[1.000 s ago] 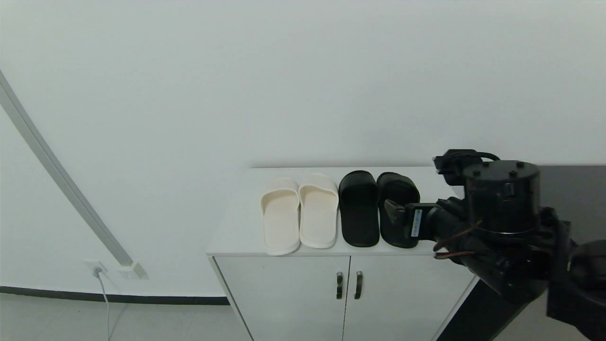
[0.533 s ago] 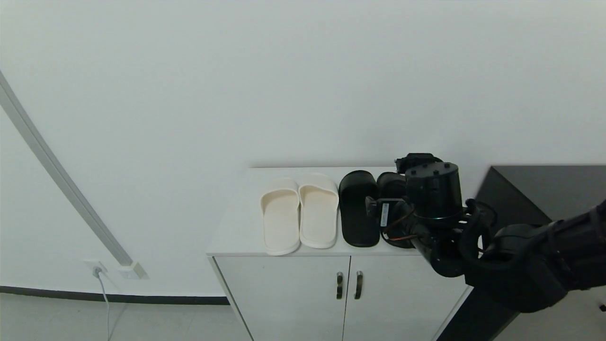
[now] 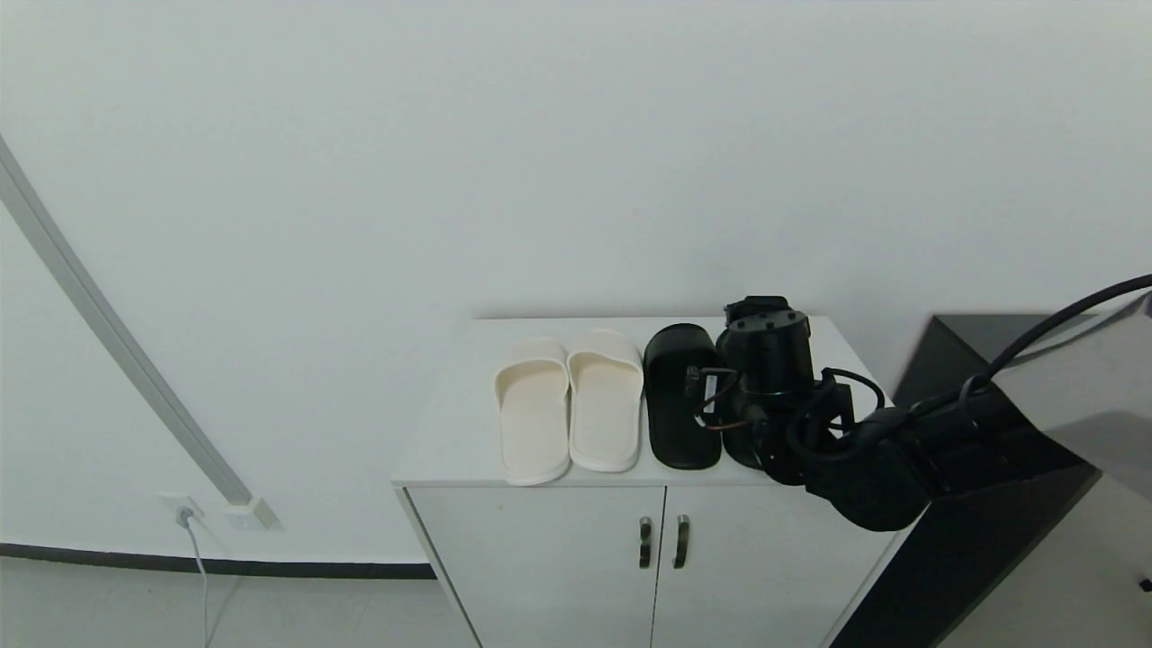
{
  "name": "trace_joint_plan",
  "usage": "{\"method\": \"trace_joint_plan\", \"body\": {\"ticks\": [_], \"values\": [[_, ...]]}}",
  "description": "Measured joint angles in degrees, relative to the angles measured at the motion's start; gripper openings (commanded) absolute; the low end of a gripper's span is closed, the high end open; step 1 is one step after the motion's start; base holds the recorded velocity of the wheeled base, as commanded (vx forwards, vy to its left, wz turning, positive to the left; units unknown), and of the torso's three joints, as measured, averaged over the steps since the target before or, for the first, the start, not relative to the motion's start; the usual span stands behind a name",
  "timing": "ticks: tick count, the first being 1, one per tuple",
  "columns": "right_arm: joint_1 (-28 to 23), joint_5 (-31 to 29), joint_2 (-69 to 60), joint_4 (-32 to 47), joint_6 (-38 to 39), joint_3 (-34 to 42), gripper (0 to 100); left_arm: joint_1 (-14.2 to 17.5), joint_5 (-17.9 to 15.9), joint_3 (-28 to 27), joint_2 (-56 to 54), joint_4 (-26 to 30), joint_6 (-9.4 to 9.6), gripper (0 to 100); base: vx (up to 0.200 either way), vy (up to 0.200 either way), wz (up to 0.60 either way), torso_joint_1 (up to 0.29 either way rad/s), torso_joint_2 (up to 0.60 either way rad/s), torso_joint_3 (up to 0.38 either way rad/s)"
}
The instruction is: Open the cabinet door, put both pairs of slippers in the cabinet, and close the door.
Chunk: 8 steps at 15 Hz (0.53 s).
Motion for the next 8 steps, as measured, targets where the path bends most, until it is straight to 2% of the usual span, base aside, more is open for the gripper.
{"method": "trace_joint_plan", "body": {"ticks": [8], "values": [[-2.6, 0.3, 7.1, 0.0, -1.8, -8.9, 100, 0.0, 0.0, 0.0, 0.0, 0.0, 0.02, 0, 0.0, 0.0, 0.0, 0.0, 0.0, 0.0]]}}
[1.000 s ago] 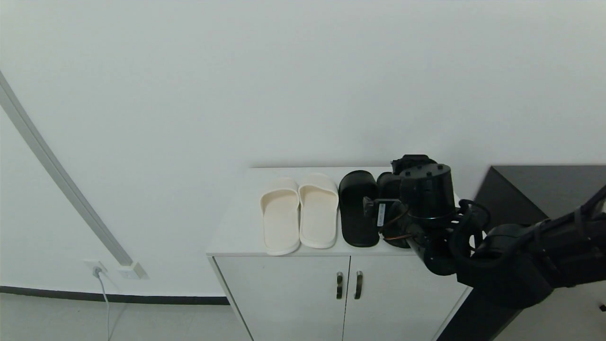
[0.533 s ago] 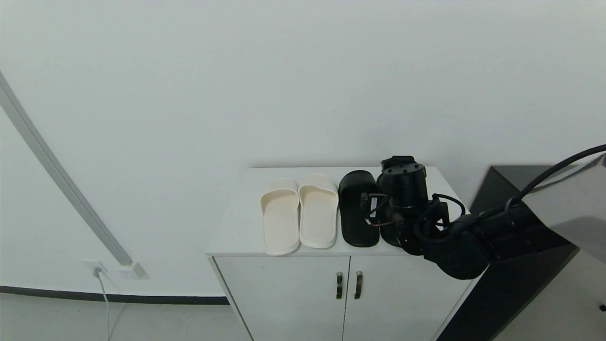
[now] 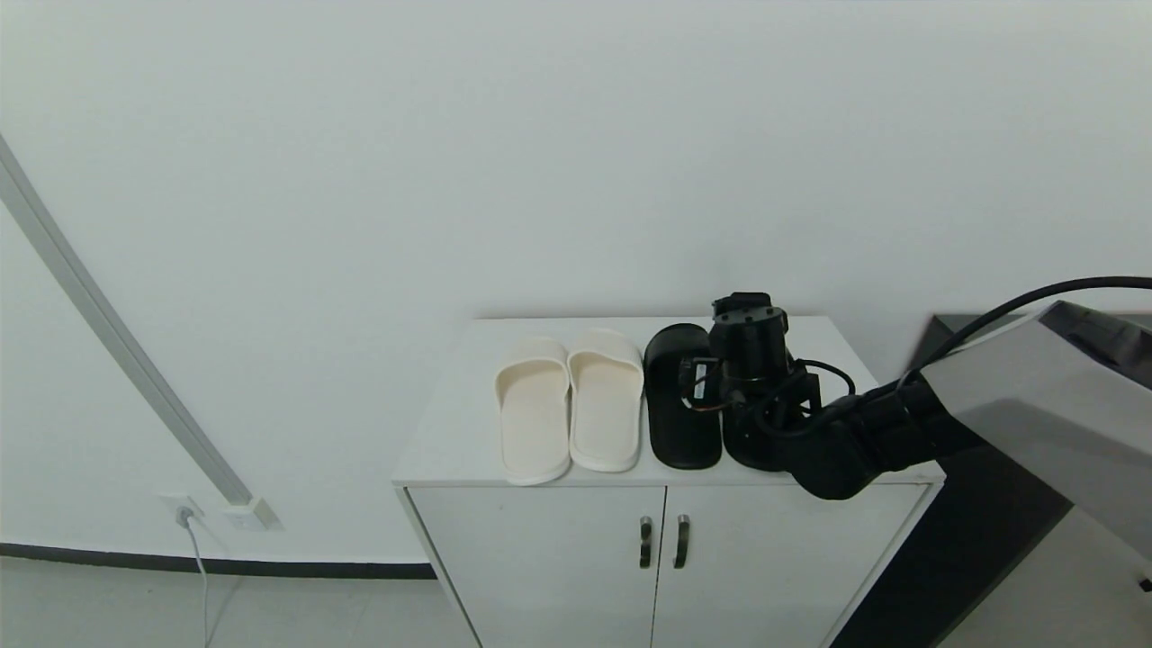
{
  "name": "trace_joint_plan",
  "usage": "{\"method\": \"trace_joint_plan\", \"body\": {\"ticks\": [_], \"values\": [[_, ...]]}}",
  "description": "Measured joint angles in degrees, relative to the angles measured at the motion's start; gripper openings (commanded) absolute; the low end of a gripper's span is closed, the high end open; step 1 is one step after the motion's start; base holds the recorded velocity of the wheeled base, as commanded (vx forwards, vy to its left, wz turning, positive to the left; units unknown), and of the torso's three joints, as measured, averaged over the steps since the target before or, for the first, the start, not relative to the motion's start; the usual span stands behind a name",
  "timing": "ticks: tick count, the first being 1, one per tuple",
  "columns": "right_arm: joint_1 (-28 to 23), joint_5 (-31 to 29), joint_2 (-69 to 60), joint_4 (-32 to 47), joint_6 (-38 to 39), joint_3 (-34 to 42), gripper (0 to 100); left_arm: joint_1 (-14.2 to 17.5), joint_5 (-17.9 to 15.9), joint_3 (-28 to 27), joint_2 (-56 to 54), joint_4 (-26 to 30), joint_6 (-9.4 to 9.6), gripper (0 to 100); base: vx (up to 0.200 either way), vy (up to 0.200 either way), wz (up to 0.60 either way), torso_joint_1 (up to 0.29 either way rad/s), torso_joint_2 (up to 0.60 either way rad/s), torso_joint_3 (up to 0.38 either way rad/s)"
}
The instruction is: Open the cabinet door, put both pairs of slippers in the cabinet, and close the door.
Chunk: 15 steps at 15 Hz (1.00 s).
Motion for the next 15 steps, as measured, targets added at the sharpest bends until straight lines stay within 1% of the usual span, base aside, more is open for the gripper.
{"method": "trace_joint_plan", "body": {"ticks": [1, 10, 12, 15], "values": [[0.0, 0.0, 0.4, 0.0, -0.2, -0.4, 0, 0.0, 0.0, 0.0, 0.0, 0.0, -0.02, 0, 0.0, 0.0, 0.0, 0.0, 0.0, 0.0], [0.1, -0.4, 0.4, -0.1, -0.2, 0.2, 0, 0.0, 0.0, 0.0, 0.0, 0.0, -0.05, 0, 0.0, 0.0, 0.0, 0.0, 0.0, 0.0], [0.2, -0.3, -1.2, 0.0, -1.6, 2.1, 0, 0.0, 0.0, 0.0, 0.0, 0.0, -0.07, 0, 0.0, 0.0, 0.0, 0.0, 0.0, 0.0], [1.4, 0.8, -7.0, -1.9, -3.7, 8.6, 0, 0.0, 0.0, 0.0, 0.0, 0.0, -0.02, 0, 0.0, 0.0, 0.0, 0.0, 0.0, 0.0]]}}
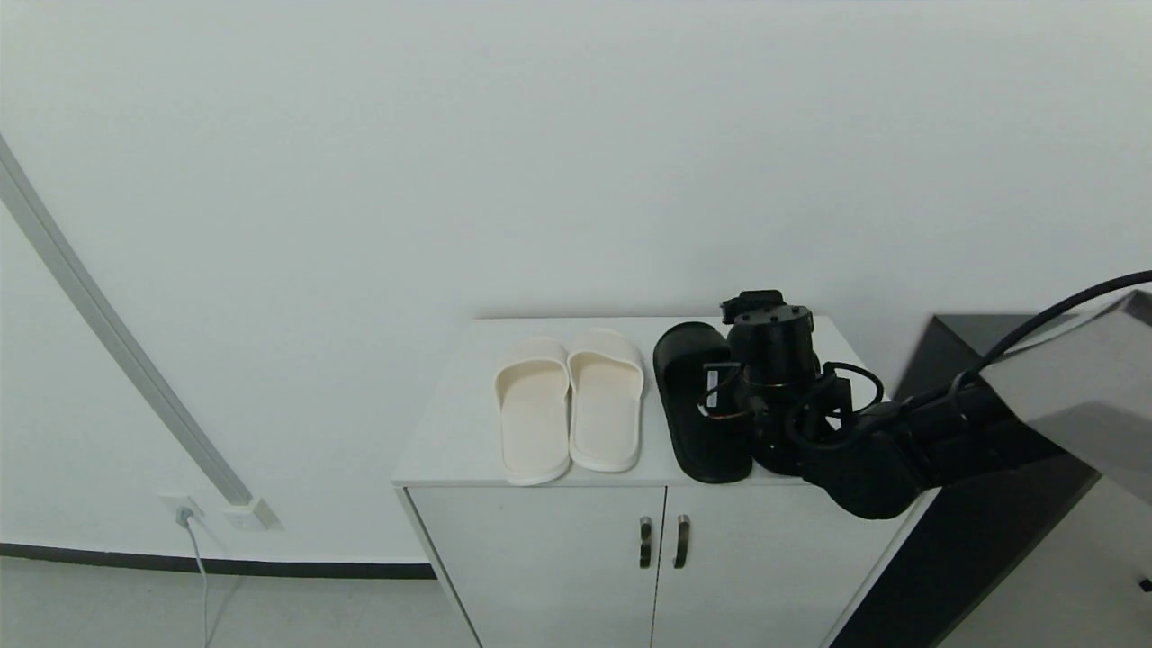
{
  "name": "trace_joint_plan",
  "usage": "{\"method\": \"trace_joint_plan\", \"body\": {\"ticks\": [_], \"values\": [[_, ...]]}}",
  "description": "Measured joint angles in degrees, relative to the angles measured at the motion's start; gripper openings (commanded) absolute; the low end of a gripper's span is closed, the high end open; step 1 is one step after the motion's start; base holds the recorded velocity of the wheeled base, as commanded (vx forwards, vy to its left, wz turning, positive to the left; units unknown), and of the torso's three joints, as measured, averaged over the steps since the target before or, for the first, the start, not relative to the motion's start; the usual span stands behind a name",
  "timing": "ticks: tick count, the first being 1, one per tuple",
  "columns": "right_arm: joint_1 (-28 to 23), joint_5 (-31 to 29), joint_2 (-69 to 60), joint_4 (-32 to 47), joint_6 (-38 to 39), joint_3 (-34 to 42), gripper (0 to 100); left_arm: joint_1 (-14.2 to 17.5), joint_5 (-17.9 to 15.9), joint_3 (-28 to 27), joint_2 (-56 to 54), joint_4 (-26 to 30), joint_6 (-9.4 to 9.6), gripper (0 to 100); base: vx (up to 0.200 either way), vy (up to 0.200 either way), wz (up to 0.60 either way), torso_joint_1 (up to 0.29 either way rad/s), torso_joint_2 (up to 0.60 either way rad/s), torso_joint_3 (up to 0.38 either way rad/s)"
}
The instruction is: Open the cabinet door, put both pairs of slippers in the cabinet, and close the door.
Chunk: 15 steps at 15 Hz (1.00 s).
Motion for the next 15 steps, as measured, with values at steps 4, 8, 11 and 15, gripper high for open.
{"method": "trace_joint_plan", "body": {"ticks": [4, 8, 11, 15], "values": [[4.1, 7.0, -12.2, -1.5, -3.1, 12.6, 0, 0.0, 0.0, 0.0, 0.0, 0.0, 0.0, 0, 0.0, 0.0, 0.0, 0.0, 0.0, 0.0], [8.4, 23.7, -25.8, -1.2, -3.7, 25.9, 0, 0.0, 0.0, 0.0, 0.0, 0.0, 0.06, 0, 0.0, 0.0, 0.0, 0.0, 0.0, 0.0], [9.4, 33.9, -32.7, 0.5, -3.6, 32.2, 0, 0.0, 0.0, 0.0, 0.0, 0.0, 0.0, 0, 0.0, 0.0, 0.0, 0.0, 0.0, 0.0], [10.0, 34.3, -35.3, 0.4, -3.7, 34.0, 0, 0.0, 0.0, 0.0, 0.0, 0.0, 0.0, 0, 0.0, 0.0, 0.0, 0.0, 0.0, 0.0]]}}
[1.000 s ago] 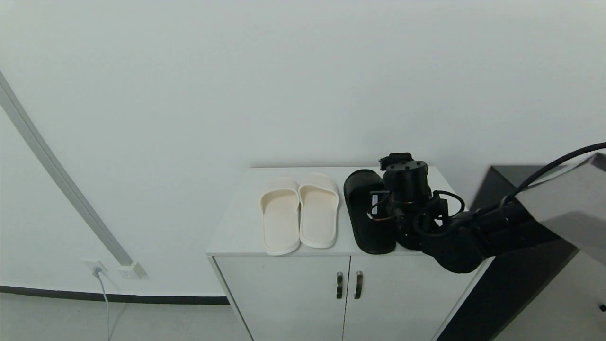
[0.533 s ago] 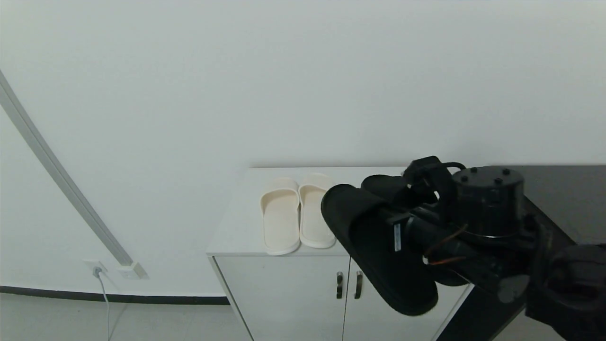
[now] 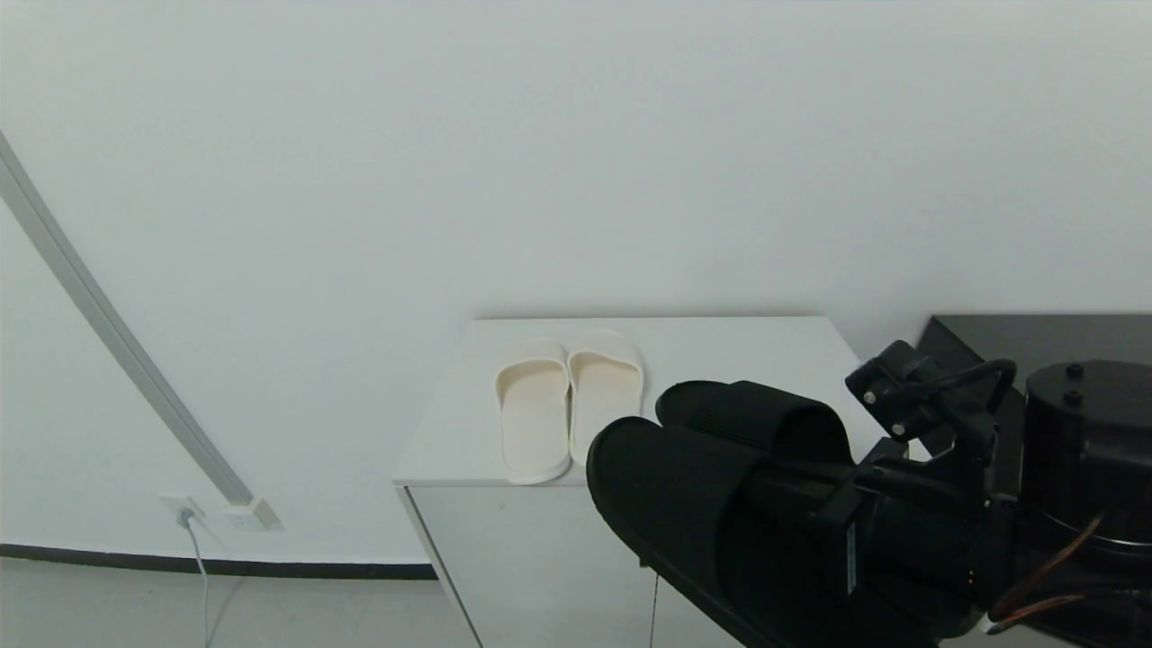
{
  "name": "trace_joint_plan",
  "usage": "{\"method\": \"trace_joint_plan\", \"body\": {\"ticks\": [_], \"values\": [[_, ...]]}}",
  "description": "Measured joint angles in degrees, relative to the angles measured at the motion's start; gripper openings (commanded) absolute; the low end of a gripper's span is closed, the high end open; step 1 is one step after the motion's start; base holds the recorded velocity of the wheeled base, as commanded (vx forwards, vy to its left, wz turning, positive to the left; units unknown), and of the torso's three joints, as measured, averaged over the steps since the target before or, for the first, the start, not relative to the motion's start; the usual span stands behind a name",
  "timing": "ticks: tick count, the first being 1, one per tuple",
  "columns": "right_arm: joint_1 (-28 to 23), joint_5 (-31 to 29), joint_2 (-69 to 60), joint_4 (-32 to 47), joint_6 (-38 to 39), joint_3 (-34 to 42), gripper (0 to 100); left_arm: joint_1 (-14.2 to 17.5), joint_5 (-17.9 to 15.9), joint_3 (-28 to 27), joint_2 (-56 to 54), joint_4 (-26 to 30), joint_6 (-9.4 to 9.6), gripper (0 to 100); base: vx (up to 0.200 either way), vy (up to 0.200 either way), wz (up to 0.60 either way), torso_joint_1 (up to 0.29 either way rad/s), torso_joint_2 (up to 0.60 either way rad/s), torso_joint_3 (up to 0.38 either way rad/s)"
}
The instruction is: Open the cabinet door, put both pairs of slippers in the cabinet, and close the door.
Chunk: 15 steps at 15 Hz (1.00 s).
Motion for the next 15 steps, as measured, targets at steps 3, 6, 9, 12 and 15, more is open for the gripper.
{"method": "trace_joint_plan", "body": {"ticks": [3, 6, 9, 12, 15], "values": [[0.3, 0.1, -0.5, -0.1, 0.0, 0.4, 0, 0.0, 0.0, 0.0, 0.0, 0.0, 0.0, 0, -0.067, 0.0, 0.0, 0.001, 0.0, 0.001], [0.4, 0.0, -0.6, -0.1, -0.1, 0.8, 0, 0.0, 0.0, 0.0, 0.0, 0.0, 0.02, 0, -0.2, 0.0, 0.0, 0.012, 0.0, 0.002], [0.4, 0.0, -0.5, -0.2, -0.1, 1.0, 0, 0.0, 0.0, 0.0, 0.0, 0.0, 0.0, 0, -0.2, 0.0, 0.0, -0.006, 0.0, 0.002], [0.2, 0.6, -0.5, -0.1, 0.1, 1.6, 0, 0.0, 0.0, 0.0, 0.0, 0.0, 0.02, 0, -0.067, 0.0, 0.0, 0.001, 0.0, -0.002], [0.0, 1.3, -0.7, -0.2, 0.0, 2.2, 0, 0.0, 0.0, 0.0, 0.0, 0.0, 0.0, 0, 0.0, 0.0, 0.0, 0.0, 0.0, 0.0]]}}
